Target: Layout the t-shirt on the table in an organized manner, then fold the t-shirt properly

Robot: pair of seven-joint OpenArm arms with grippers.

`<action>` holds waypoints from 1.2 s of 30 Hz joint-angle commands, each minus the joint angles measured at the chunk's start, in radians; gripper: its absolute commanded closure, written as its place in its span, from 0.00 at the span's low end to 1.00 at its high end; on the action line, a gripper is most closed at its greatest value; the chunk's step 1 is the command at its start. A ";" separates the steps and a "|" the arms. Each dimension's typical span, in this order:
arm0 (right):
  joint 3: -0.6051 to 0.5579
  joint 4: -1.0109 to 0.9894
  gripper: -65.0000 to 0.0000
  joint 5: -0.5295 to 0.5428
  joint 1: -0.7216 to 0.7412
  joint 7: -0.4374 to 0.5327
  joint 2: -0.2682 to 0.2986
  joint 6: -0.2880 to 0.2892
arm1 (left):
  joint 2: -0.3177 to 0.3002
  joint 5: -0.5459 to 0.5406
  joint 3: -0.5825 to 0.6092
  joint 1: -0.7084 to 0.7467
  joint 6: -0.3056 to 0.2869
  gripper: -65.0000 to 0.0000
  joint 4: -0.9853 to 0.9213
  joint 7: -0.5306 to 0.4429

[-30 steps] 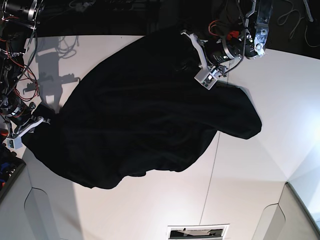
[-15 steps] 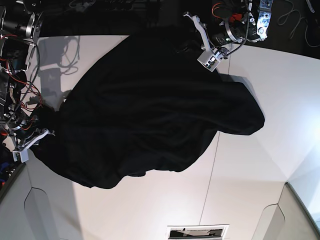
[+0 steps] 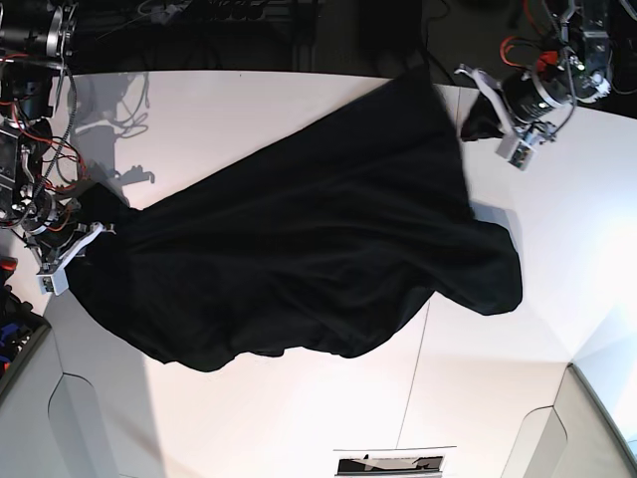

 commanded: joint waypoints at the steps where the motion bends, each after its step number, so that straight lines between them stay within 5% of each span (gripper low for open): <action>1: 0.007 0.028 1.00 0.010 -0.004 -0.028 0.019 -0.003 | -0.025 -0.019 -0.011 -0.008 0.004 1.00 0.014 -0.021; 12: 0.006 0.339 1.00 0.219 -0.230 -0.159 0.006 -0.002 | -0.097 -0.055 -0.019 -0.032 0.045 1.00 -0.017 -0.007; 15: 0.007 0.402 1.00 0.234 -0.279 -0.189 -0.013 -0.003 | -0.092 -0.111 -0.013 -0.032 -0.057 1.00 -0.001 -0.006; 18: 0.022 0.442 1.00 0.234 -0.307 -0.183 -0.027 -0.003 | -0.066 -0.113 -0.013 -0.032 -0.064 1.00 0.044 -0.005; 27: 0.076 0.541 1.00 0.235 -0.285 -0.184 -0.037 -0.003 | -0.014 -0.140 0.002 -0.039 -0.064 1.00 0.073 -0.015; 36: 0.074 0.411 1.00 0.192 -0.089 -0.127 -0.051 -0.003 | -0.014 -0.102 0.104 -0.072 -0.041 1.00 0.058 -0.039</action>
